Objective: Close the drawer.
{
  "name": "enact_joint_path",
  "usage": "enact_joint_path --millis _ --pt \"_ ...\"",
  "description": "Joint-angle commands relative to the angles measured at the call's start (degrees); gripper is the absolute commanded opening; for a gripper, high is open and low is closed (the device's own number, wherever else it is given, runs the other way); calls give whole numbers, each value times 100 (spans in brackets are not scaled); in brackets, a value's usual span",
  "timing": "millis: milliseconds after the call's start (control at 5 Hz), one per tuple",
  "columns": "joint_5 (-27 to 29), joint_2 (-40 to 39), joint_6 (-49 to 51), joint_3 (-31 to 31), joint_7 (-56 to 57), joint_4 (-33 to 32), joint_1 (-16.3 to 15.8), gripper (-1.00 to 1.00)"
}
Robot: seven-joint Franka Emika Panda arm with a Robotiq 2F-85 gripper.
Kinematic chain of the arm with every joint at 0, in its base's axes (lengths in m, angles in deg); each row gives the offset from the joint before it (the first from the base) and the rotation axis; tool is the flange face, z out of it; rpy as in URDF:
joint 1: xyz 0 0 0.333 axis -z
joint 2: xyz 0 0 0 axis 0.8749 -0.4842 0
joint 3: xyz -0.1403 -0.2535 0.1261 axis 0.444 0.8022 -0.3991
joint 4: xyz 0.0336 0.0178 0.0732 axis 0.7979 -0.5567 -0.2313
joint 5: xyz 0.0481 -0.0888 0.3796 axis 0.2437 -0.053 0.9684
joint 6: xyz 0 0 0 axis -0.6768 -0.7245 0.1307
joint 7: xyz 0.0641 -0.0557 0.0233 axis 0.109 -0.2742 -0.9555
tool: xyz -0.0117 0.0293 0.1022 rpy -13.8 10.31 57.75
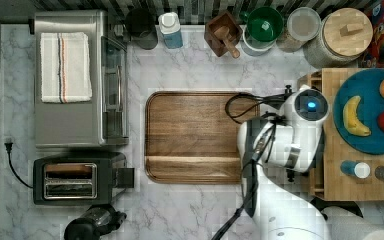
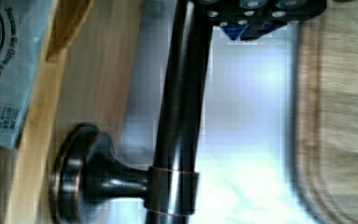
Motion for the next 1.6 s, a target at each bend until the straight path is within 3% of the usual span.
enact_joint_path --millis 200,600,1600 --pt "-163 -239 242 617 803 1512 950 -100" --pt "-99 -445 228 556 956 1879 1195 -100" --pt "-94 -446 228 565 960 1878 1188 -100"
